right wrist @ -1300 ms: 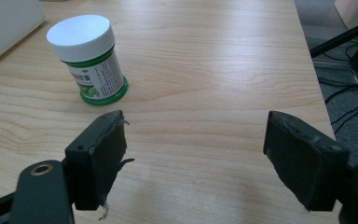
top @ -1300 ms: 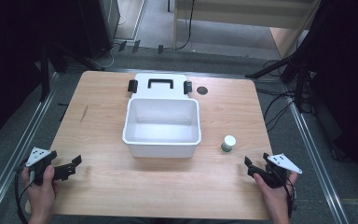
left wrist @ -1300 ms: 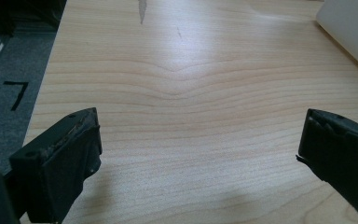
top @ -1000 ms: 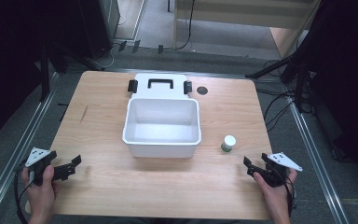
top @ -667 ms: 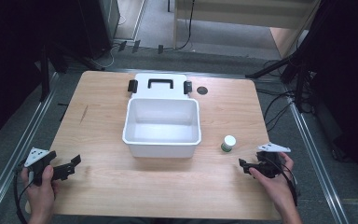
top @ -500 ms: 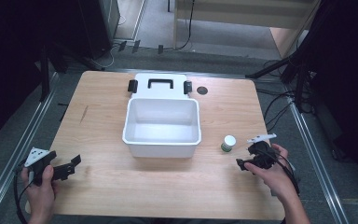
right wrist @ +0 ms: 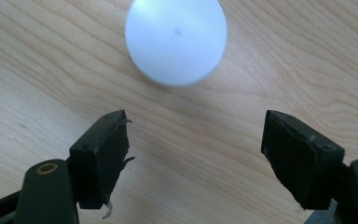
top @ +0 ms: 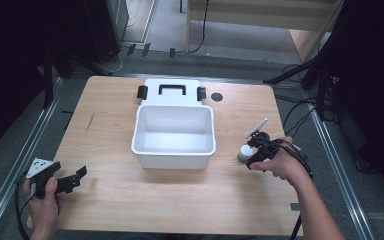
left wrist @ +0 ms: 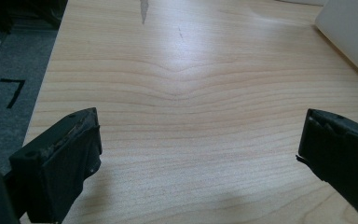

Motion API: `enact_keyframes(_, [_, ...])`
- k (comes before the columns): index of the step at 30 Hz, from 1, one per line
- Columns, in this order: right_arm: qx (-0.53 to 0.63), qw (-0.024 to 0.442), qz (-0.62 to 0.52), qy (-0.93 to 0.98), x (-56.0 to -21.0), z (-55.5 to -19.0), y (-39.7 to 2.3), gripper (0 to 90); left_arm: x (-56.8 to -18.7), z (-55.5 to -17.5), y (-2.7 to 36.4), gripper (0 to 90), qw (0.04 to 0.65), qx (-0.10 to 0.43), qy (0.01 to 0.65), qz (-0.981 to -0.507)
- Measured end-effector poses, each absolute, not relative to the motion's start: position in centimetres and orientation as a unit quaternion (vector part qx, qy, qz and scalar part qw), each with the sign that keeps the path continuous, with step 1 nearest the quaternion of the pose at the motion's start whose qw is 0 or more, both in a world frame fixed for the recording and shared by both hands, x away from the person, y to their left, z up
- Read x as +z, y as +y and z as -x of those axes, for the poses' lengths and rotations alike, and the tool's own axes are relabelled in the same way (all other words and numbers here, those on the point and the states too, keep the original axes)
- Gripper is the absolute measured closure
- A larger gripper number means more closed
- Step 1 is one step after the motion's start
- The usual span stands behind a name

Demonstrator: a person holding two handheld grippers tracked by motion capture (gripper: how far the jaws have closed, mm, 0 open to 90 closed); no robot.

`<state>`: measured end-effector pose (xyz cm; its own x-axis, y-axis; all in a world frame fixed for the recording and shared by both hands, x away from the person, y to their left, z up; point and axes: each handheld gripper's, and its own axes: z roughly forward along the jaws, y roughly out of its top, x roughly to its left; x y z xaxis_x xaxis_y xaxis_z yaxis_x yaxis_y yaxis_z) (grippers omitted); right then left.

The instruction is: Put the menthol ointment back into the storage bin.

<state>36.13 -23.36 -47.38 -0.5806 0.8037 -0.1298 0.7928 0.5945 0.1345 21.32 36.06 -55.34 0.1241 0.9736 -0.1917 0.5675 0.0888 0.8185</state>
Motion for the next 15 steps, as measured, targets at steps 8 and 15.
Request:
enact_keyframes(8, [0.016, 0.065, -0.458, 0.887, -47.4, -38.2, -21.5, 26.4, -55.3, -21.3, 36.1, 0.0, 0.410, 0.247, 0.614, -0.628])
enact_keyframes(15, [0.021, 0.050, -0.465, 0.884, -47.8, -39.6, -20.5, 34.6, -55.3, -21.4, 36.1, 0.0, 0.410, 0.245, 0.613, -0.629])
